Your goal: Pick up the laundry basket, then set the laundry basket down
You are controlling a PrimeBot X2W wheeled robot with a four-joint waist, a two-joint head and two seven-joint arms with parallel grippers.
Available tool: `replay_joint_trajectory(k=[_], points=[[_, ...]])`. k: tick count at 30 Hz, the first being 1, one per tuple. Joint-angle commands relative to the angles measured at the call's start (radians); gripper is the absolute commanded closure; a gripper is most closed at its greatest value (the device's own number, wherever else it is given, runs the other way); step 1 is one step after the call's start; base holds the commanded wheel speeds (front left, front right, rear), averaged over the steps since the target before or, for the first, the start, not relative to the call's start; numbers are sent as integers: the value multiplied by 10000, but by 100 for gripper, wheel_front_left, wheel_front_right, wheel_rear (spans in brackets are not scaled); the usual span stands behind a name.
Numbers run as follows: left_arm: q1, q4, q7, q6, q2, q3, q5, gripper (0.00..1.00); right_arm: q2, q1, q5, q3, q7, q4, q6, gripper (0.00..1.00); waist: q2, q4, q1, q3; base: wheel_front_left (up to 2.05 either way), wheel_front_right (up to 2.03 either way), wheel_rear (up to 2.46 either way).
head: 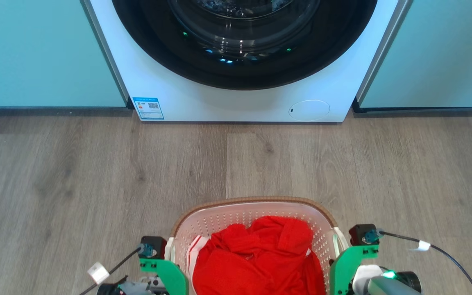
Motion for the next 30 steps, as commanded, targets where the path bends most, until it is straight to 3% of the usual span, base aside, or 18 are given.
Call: replay_joint_trajectory(k=[1, 30], points=[[-213, -15, -67, 12, 239, 55, -30, 100, -83, -23, 50, 152, -91, -92, -2, 100, -1, -6, 1, -5, 0, 0, 0], [-833, 442, -414, -125, 238, -685, -784, 100, -83, -594, 936, 1084, -355, 84, -2, 100, -1, -148, 1, 540, 0, 0, 0]])
